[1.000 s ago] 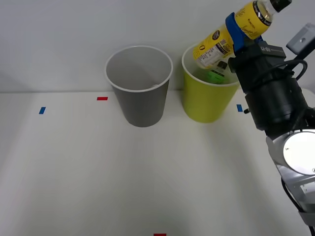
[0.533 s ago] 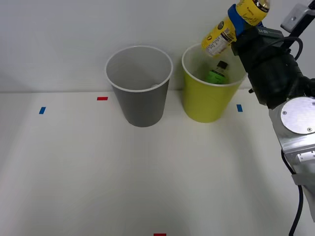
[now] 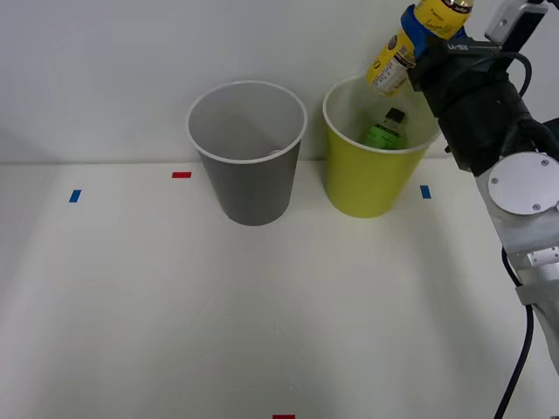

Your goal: Put cans in the gray bin, plastic bottles in the light green bin

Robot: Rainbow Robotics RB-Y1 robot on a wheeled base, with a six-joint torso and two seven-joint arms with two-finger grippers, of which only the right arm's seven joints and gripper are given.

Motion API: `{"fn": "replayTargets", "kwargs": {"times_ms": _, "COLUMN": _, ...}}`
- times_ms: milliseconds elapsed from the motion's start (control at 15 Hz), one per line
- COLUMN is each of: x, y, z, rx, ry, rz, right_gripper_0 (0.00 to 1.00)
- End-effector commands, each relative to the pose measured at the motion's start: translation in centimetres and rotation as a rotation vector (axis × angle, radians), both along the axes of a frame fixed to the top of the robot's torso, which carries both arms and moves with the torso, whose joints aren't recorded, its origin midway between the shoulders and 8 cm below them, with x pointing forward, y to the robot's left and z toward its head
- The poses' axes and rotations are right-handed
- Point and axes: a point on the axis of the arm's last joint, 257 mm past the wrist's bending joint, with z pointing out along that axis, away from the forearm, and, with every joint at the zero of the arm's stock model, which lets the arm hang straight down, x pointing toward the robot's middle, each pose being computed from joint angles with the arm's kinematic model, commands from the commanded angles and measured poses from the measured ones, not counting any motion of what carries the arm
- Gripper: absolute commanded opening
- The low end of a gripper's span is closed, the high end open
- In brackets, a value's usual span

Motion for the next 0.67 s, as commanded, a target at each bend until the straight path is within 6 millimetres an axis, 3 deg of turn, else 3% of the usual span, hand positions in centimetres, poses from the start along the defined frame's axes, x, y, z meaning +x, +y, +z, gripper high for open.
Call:
{"fn": "replayTargets", "kwargs": {"times_ms": 67, "x": 0.1, "y": 0.0, "z": -0.1, "rx": -0.022, "ry": -0.002, "rz": -0.008, "right_gripper_0": 0.00}}
{"fn": "replayTargets", "kwargs": {"times_ms": 200, "x": 0.0, "y": 0.1, "z": -0.1, "rx": -0.023, "ry": -0.002, "rz": -0.006, "right_gripper_0": 0.00}}
{"fn": "replayTargets", "kwargs": {"times_ms": 267, "x": 0.0, "y": 0.4, "z": -0.3, "rx": -0.017, "ry": 0.004, "rz": 0.007, "right_gripper_0": 0.05}}
{"fn": "replayTargets", "kwargs": {"times_ms": 333, "x": 0.0, "y": 0.4, "z": -0.3, "rx": 0.006, "ry": 0.012, "rz": 0.019, "right_gripper_0": 0.49}}
{"fn": "replayTargets", "kwargs": {"times_ms": 400, "x": 0.0, "y": 0.7, "z": -0.4, "rx": 0.050, "ry": 0.027, "rz": 0.049, "right_gripper_0": 0.68}}
{"fn": "replayTargets", "kwargs": {"times_ms": 533, "x": -0.1, "y": 0.8, "z": -0.3, "rx": 0.078, "ry": 0.027, "rz": 0.056, "right_gripper_0": 0.86}}
{"fn": "replayTargets", "kwargs": {"times_ms": 667, "x": -0.1, "y": 1.1, "z": -0.3, "rx": 0.083, "ry": 0.023, "rz": 0.056, "right_gripper_0": 0.91}}
